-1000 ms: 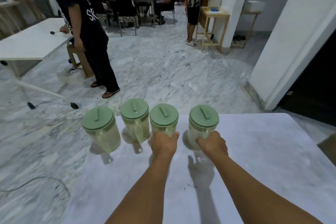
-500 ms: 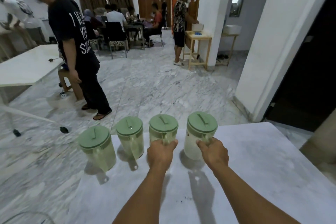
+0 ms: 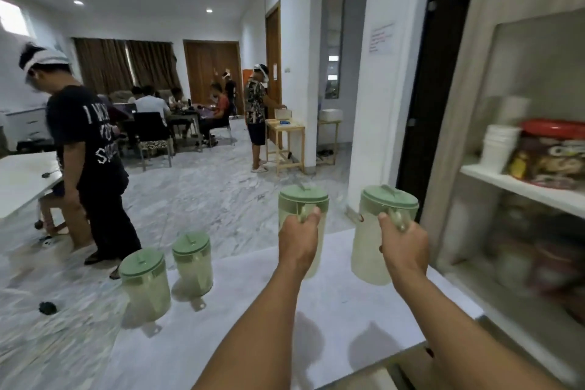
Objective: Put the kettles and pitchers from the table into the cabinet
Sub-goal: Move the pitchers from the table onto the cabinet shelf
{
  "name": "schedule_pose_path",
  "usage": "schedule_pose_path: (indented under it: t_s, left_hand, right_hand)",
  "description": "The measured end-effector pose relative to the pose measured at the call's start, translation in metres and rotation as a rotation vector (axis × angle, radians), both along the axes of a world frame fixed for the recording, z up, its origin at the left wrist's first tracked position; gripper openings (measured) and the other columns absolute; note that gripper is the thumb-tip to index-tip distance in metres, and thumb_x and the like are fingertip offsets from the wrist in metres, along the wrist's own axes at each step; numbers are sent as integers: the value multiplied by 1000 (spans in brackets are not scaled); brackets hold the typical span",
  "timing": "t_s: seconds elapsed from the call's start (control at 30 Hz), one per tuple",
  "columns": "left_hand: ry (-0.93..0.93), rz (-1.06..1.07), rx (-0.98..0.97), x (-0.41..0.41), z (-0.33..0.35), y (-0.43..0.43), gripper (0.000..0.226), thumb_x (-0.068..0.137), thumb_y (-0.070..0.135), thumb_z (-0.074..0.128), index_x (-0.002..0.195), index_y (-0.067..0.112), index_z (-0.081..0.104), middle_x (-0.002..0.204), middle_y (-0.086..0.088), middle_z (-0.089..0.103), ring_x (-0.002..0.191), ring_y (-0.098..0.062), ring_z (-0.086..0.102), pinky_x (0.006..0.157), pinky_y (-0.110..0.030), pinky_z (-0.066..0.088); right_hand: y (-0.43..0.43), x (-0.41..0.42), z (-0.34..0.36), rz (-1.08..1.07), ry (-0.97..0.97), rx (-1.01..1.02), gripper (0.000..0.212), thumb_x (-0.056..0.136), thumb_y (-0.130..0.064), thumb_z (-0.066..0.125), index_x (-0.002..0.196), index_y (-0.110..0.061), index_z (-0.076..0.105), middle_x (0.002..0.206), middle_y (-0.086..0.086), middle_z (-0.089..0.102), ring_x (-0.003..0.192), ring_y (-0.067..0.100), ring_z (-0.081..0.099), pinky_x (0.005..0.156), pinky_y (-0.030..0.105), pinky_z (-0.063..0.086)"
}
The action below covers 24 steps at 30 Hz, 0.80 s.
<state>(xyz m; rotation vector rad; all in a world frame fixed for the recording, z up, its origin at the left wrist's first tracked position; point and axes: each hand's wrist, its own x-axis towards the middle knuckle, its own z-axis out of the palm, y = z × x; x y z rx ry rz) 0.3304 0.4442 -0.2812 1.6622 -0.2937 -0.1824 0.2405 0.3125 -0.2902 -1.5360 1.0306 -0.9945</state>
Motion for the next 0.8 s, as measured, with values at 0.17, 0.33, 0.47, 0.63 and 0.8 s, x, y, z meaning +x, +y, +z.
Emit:
schedule_pose_path:
  t_s: [0.17,0.33,0.47,0.63,0.8]
  left_hand:
    - [-126,-210,-82,-85,45,-76,38,96,47,51,82,14,62,83,-7,64,82,-27,61,81,-42,51]
    - [-175,-417,-214,-185,79,-169,40,94,48,53,81,14,66,72,-3,62,72,-24,58,74,-42,51]
    - [-184,-579,-305,-285,101,-248,41,89,53,52,76,16,62,76,-5,63,71,-22,57,69,-37,48]
    - [-156,-787,-348,-417,114,-340,37,94,47,47,84,14,63,82,-6,63,74,-20,56,68,-38,46]
    - [-136,-863,-312,-503,103,-415,42,98,47,44,93,10,62,86,-5,62,73,-18,53,61,-33,42]
  right_hand:
    - [-49,-106,55,-243,-163,-128,28,88,-36,68,94,-9,68,89,8,69,87,30,66,73,34,50]
    - [-108,-223,99,-494,-195,-249,29,89,-37,67,95,-9,67,87,3,64,81,22,58,72,29,43]
    - [-160,-328,121,-676,-195,-350,31,91,-37,65,96,-6,64,88,3,65,79,22,59,72,28,44]
    - [-225,-459,140,-814,-143,-423,30,92,-36,63,97,-7,62,82,-2,61,75,19,57,70,28,40]
    - [-290,-542,126,-810,-73,-414,32,89,-39,65,97,-9,67,84,1,68,80,22,66,73,33,50]
